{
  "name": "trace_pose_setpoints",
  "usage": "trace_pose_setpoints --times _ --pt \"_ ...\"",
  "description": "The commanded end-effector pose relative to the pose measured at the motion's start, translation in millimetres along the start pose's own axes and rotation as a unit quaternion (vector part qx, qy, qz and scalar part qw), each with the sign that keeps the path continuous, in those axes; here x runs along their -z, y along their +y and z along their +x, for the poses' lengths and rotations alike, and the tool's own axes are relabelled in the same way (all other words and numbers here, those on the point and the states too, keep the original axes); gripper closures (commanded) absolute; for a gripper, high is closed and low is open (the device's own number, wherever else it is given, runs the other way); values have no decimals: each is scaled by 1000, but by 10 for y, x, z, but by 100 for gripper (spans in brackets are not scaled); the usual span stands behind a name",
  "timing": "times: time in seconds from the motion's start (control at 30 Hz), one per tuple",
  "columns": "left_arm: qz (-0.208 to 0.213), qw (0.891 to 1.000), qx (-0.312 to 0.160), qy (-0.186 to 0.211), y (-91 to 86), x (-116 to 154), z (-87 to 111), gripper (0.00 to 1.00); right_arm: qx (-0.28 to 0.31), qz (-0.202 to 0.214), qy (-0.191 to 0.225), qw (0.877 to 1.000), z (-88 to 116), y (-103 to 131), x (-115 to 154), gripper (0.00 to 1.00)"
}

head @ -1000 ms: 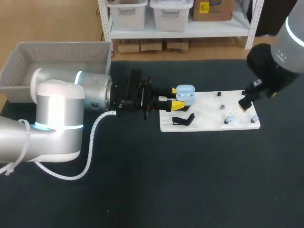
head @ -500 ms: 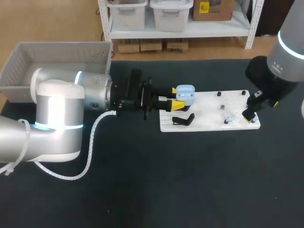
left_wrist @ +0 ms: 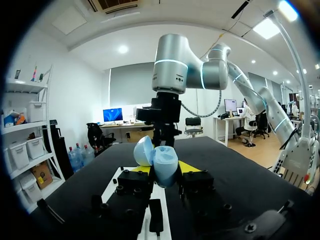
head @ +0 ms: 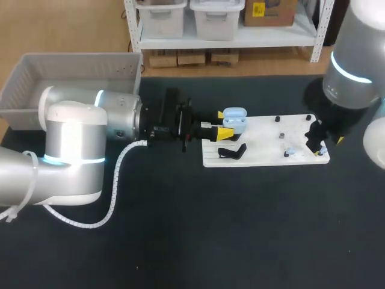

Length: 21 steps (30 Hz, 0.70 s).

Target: Pick up each earbud case from the left stands, insert the matching earbuds, close the lid, and place the case in the box.

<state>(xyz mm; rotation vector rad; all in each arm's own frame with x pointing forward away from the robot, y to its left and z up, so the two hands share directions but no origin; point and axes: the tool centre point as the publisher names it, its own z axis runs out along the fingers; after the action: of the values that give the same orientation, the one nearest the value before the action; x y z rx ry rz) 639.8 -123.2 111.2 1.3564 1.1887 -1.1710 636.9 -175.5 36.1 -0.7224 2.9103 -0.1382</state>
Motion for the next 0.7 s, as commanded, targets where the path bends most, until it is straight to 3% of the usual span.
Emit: trace_pose_setpoints --times 0.03,0.7 --pt "-3 1000 -1 -1 -15 1 8 100 -5 7 4 1000 -1 8 -82 50" --pt "-3 1000 -1 -1 -15 1 8 100 -31 39 0 999 34 -71 -162 62"
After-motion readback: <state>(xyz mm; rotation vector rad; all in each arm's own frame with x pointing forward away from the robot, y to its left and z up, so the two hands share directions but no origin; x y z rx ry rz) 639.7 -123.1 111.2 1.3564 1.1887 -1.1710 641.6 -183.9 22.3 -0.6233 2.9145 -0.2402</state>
